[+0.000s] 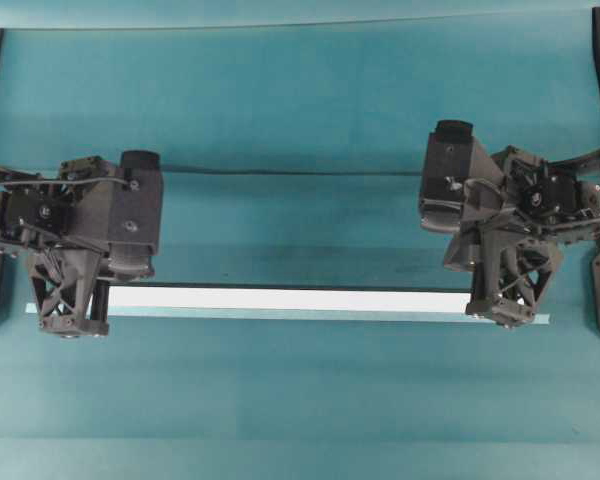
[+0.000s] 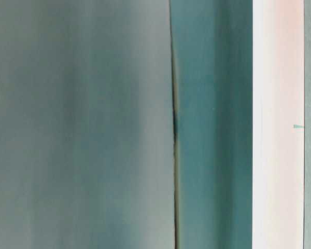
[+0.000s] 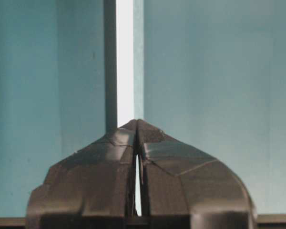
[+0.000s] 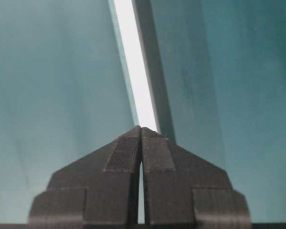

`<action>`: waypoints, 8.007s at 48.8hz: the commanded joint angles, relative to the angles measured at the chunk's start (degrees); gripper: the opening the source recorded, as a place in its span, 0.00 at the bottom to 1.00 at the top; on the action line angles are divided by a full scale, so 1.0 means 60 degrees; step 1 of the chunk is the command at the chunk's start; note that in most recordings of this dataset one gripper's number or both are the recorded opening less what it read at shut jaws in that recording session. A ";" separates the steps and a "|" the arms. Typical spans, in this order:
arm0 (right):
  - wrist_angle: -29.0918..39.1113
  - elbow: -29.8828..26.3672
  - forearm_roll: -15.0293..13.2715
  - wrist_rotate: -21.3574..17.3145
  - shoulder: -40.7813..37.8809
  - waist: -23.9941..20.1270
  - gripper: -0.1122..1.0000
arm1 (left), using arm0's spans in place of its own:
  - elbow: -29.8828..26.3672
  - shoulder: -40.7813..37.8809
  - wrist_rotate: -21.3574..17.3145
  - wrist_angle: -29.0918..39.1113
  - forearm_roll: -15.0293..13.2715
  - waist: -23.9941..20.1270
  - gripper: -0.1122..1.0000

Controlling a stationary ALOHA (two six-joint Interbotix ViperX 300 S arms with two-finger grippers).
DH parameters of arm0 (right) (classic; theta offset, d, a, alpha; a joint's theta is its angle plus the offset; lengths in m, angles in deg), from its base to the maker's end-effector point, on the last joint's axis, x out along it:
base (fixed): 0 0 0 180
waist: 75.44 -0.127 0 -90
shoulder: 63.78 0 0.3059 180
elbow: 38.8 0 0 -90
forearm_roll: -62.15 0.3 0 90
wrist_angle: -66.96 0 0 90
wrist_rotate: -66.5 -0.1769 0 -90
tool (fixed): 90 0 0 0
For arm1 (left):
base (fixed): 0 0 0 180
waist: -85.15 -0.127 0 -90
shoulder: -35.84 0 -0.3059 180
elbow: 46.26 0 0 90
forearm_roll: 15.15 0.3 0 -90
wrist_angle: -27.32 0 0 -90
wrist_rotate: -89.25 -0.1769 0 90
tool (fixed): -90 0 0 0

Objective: Lift a wooden board with both hands.
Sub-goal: 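Move both grippers down toward the two ends of the white board, then close both grippers on the white board near each end, then lift the board with both grippers and move it back, then lower the held board with both grippers toward the table front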

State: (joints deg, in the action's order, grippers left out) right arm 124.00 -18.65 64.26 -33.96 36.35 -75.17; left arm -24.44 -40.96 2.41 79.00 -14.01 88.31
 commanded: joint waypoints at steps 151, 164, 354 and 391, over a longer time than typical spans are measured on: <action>-0.4292 0.2051 -0.0015 0.0938 -0.3691 -0.0337 0.56 | 0.2651 -0.3398 -0.0015 -0.5112 0.0015 -0.0146 0.50; -0.4058 0.1875 0.0000 0.0981 -0.3765 -0.0308 0.29 | 0.2651 -0.3384 0.0000 -0.5112 0.0029 -0.0161 0.25; 0.6035 -0.7207 -0.0483 0.0498 -0.1362 0.0410 0.29 | -0.6797 -0.1040 -0.0967 0.5479 0.0103 -0.0967 0.25; 0.6079 -0.7280 -0.0483 0.0513 -0.1377 0.0527 0.29 | -0.6797 -0.1011 -0.0967 0.5581 0.0103 -0.0967 0.25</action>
State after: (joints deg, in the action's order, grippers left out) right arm 161.53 -61.19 61.62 -29.74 28.80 -72.71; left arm -63.29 -46.93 -3.12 113.72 -13.21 82.25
